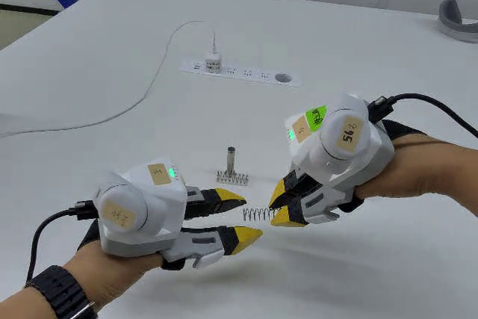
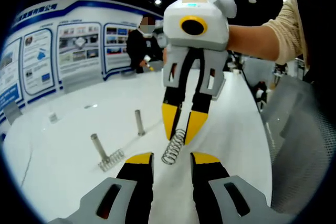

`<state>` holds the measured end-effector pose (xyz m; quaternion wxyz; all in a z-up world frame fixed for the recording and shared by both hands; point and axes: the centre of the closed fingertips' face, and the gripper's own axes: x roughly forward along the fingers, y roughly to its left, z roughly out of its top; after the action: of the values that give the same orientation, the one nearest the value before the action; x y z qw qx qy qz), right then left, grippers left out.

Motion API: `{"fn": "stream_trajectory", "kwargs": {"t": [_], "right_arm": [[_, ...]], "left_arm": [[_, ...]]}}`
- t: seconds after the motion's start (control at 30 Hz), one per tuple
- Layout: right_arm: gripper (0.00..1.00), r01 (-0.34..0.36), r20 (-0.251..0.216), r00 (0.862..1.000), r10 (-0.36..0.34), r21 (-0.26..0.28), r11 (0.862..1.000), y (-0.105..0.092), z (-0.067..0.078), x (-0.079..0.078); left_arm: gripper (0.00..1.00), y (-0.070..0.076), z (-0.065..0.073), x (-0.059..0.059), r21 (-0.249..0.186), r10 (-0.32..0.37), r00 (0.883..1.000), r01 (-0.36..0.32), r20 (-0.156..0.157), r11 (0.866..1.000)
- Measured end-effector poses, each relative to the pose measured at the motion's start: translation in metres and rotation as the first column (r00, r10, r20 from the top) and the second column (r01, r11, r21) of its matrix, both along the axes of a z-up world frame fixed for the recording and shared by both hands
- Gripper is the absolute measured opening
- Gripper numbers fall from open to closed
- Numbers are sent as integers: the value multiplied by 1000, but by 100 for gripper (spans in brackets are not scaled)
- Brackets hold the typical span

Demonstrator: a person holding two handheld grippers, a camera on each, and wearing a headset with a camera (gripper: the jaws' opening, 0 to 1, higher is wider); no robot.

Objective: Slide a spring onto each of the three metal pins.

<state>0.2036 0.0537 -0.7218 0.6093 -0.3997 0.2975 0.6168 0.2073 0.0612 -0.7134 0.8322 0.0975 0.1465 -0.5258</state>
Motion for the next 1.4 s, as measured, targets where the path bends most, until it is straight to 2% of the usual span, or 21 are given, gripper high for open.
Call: {"fn": "stream_trajectory", "kwargs": {"t": [0.5,0.83,1.1,1.4], "right_arm": [[12,-52,4,999,52,-15,999,3,2,-7],[12,-51,-4,999,51,-2,999,1,4,-8],[13,-41,-23,999,41,-4,999,-1,-1,-9],[14,-31,-32,999,30,-12,999,-5,-7,-9]], "left_arm": [[13,-4,-1,-5,10,-35,999,35,14,999],[11,-6,1,-9,-2,-56,998,56,10,998],[10,-8,-1,-13,-1,-74,997,74,-1,997],[10,-9,4,-13,-19,-79,997,79,2,997]]}}
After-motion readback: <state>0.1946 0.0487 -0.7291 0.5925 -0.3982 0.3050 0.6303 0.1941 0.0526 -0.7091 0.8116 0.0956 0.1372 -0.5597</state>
